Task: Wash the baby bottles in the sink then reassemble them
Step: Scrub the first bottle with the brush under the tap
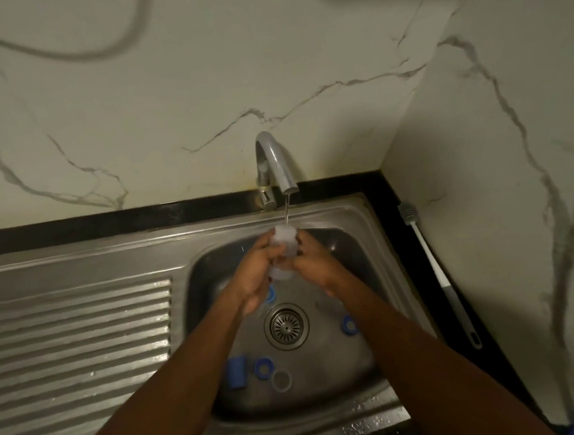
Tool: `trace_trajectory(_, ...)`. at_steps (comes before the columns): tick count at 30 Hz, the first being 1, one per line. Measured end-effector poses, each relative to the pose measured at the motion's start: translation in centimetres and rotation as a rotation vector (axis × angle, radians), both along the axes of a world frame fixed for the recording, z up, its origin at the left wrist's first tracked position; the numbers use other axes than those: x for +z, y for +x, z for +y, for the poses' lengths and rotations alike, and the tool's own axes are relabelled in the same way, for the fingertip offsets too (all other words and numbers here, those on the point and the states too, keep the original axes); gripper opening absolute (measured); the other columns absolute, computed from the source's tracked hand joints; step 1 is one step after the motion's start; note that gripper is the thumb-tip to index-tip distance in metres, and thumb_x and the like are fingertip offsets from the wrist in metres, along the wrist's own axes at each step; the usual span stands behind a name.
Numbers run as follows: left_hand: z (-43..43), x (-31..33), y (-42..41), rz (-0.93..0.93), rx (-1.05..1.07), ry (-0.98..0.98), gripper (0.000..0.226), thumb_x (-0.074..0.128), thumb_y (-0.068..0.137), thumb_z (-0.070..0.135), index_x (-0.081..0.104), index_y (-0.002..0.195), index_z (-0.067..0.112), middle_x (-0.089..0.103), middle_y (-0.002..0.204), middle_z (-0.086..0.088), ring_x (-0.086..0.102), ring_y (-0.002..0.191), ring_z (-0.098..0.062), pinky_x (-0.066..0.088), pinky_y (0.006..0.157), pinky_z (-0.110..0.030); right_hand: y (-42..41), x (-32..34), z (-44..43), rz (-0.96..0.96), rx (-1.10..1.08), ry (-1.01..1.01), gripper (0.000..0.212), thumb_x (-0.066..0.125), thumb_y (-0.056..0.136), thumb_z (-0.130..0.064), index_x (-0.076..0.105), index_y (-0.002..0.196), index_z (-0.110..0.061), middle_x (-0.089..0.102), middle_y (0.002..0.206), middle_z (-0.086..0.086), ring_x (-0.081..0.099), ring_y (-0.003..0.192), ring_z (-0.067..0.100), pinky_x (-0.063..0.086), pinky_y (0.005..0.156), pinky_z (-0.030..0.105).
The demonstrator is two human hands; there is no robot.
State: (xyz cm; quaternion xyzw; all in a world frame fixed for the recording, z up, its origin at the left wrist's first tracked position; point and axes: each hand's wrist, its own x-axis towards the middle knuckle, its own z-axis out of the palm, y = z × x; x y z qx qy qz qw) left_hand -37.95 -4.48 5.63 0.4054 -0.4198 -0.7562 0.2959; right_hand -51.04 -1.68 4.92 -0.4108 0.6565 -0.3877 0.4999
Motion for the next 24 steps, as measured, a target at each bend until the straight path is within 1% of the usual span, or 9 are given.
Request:
trace_trajectory(3,0.2,0.1,0.3,-0.02,0.007,-0.019,0.034,0.05,0.098,0.016,0.059,0.128,0.031,0.07,0.119,-0.001,0.065,0.113,-0.018,0.054,0.094,-0.034,0.2,-1.8,-0.1,0.086,-0.036,-0.107,0.057,0.077,0.078,-0.006,0.053,0.129,-0.014,0.063,0.122,0.004,0.062,0.111,0.019,0.056,0.086,0.034)
trace_trajectory(6,0.7,0.5,-0.2,-0.102,0.05,-0.126,0.03,0.047,0.1,0.011,0.061,0.116,0.033,0.072,0.108,0.01,0.066,0.107,-0.009,0.053,0.085,-0.021,0.7,-2.6,-0.7,0.396,-0.1,-0.12,0.048,0.079,0.08,-0.019,0.055,0.122,-0.02,0.065,0.116,-0.002,0.062,0.104,0.013,0.053,0.086,0.029)
trace_trajectory(10,1.5,-0.6,-0.5,-0.245,0.079,-0.158,0.032,0.052,0.1,0.02,0.057,0.13,0.03,0.065,0.124,0.008,0.06,0.114,-0.008,0.047,0.088,-0.015,0.1,-3.4,-1.4,0.532,-0.161,-0.057,0.046,0.077,0.082,-0.023,0.054,0.122,-0.023,0.063,0.118,-0.004,0.06,0.103,0.011,0.043,0.077,0.017)
trace_trajectory(12,2.0,-1.3,-0.6,-0.307,0.122,-0.138,0.049,0.056,0.097,0.029,0.046,0.145,0.025,0.055,0.142,0.003,0.052,0.123,-0.011,0.043,0.097,-0.022,-0.3,-3.6,-1.5,0.612,-0.084,-0.033,0.039,0.075,0.084,-0.024,0.055,0.118,-0.024,0.061,0.113,-0.006,0.057,0.098,0.008,0.037,0.068,0.01)
trace_trajectory(14,2.7,-1.5,-0.8,-0.354,0.174,-0.118,0.054,0.055,0.1,0.028,0.038,0.151,0.02,0.049,0.142,0.003,0.047,0.124,-0.01,0.038,0.099,-0.026,-0.8,-3.9,-1.7,0.61,-0.1,-0.05,0.036,0.073,0.085,-0.025,0.056,0.116,-0.023,0.062,0.11,-0.006,0.06,0.099,0.01,0.038,0.069,0.012)
trace_trajectory(17,3.6,-1.8,-1.4,-0.418,0.216,-0.102,0.063,0.058,0.094,0.048,0.042,0.15,0.023,0.049,0.148,0.003,0.05,0.129,-0.013,0.039,0.109,-0.034,-1.8,-3.7,-1.6,0.675,0.05,-0.028,0.029,0.07,0.088,-0.027,0.059,0.114,-0.019,0.06,0.102,-0.006,0.061,0.099,0.012,0.039,0.071,0.02)
trace_trajectory(20,4.5,-2.6,-1.9,-0.419,0.256,-0.087,0.094,0.06,0.067,0.072,0.044,0.147,0.025,0.053,0.146,-0.003,0.052,0.131,-0.019,0.04,0.113,-0.048,-2.8,-3.4,-2.1,0.696,0.115,-0.054,0.034,0.073,0.084,-0.029,0.061,0.114,-0.021,0.064,0.106,-0.003,0.063,0.098,0.017,0.05,0.076,0.028)
trace_trajectory(22,4.8,-3.5,-2.3,-0.408,0.289,-0.073,0.103,0.06,0.06,0.075,0.044,0.148,0.024,0.052,0.147,-0.003,0.052,0.132,-0.021,0.041,0.112,-0.049,-3.0,-2.8,-2.4,0.692,0.199,-0.052,0.039,0.076,0.079,-0.033,0.06,0.113,-0.024,0.066,0.106,-0.002,0.064,0.093,0.017,0.056,0.08,0.035)
trace_trajectory(24,5.8,-1.7,-3.0,-0.413,0.296,-0.069,0.099,0.061,0.064,0.072,0.045,0.147,0.023,0.052,0.147,-0.003,0.052,0.132,-0.021,0.041,0.112,-0.048,-3.3,-1.6,-2.5,0.647,0.281,0.001,0.036,0.074,0.08,-0.034,0.061,0.111,-0.022,0.066,0.099,0.001,0.063,0.087,0.019,0.057,0.08,0.037)
